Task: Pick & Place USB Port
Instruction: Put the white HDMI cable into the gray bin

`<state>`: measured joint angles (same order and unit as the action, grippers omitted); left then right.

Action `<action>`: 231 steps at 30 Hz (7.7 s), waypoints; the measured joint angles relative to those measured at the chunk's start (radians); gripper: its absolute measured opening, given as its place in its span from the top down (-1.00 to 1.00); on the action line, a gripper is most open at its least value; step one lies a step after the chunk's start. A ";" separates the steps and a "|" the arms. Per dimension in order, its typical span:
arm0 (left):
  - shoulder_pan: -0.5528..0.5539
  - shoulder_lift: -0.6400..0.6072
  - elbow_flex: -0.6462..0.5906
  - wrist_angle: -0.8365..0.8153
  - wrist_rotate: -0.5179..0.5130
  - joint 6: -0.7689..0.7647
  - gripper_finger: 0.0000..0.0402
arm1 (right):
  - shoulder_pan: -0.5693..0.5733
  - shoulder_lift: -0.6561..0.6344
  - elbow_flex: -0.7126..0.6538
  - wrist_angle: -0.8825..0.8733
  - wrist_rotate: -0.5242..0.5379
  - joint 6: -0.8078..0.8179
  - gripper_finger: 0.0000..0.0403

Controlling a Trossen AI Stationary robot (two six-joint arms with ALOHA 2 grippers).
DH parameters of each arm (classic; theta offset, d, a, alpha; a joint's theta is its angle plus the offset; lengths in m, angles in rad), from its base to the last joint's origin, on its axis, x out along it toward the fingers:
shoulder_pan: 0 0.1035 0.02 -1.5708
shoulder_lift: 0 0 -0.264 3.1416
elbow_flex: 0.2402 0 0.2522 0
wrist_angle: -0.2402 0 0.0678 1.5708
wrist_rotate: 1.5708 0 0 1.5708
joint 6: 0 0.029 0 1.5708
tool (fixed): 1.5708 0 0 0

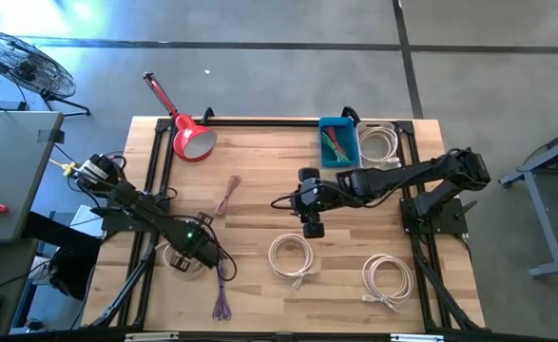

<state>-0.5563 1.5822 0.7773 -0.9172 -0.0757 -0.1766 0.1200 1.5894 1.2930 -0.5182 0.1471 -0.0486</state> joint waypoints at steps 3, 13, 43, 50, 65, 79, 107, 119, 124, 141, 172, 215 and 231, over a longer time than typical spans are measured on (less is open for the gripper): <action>0.000 0.001 0.001 -0.003 -0.020 -0.030 0.92 | 0.000 0.000 0.000 0.000 0.000 0.000 0.16; 0.000 0.007 0.158 -0.091 -0.180 -0.044 0.98 | 0.012 0.000 0.000 0.007 -0.008 -0.001 0.16; -0.290 0.004 0.667 -0.383 -1.106 -0.139 1.00 | 0.417 0.009 0.002 0.261 0.130 -0.556 0.16; -0.322 0.003 0.709 -0.265 -1.108 -0.085 1.00 | 0.488 0.147 0.002 0.495 0.412 -0.899 0.16; -0.321 0.003 0.709 -0.081 -1.029 0.098 1.00 | 0.494 0.310 0.001 0.965 0.574 -1.296 0.18; -0.321 0.005 0.708 -0.075 -1.028 0.094 1.00 | 0.449 0.310 0.001 1.017 0.485 -1.394 0.18; -0.320 0.005 0.706 -0.074 -1.005 0.094 1.00 | 0.396 0.310 0.002 1.101 0.357 -1.392 0.18; -0.320 0.006 0.706 -0.070 -1.006 0.093 1.00 | 0.396 0.310 0.002 1.122 0.340 -1.418 0.18; -0.320 0.006 0.706 -0.065 -1.007 0.093 1.00 | 0.384 0.310 0.002 1.122 0.312 -1.418 0.18; -0.226 0.006 0.680 0.086 -0.922 0.220 1.00 | 0.366 0.310 0.002 1.141 0.265 -1.395 0.18; -0.165 0.005 0.632 0.189 -0.904 0.416 0.69 | 0.391 0.310 0.003 1.092 0.557 -1.263 0.83; -0.295 -0.016 0.633 -0.654 -0.880 -0.245 0.65 | -0.093 -0.503 0.001 -0.567 1.045 0.448 0.83; -0.295 -0.016 0.633 -0.644 -0.926 -0.252 0.65 | -0.568 -0.463 -0.136 -0.816 0.607 0.601 0.83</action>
<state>-0.8513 1.5665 1.4105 -1.5610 -1.0022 -0.4286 -0.4479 1.1260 1.1566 -1.3339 0.7539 0.5524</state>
